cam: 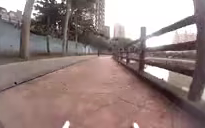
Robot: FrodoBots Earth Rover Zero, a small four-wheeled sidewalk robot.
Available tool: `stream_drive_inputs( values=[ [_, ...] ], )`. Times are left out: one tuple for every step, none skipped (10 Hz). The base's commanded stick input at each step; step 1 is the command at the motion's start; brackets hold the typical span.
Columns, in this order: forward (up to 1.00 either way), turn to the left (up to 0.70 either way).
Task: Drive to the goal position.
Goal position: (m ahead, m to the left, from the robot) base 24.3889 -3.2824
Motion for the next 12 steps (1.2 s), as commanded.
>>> stream_drive_inputs(
  values=[
    [0.7, 0.0],
    [0.7, 0.0],
    [0.7, 0.0],
    [0.7, 0.0],
    [0.7, 0.0],
    [0.7, 0.0],
    [0.7, 0.0],
    [0.7, 0.0],
    [0.7, 0.0],
    [0.7, 0.0],
    [0.7, 0.0],
    [0.7, 0.0]
  ],
)
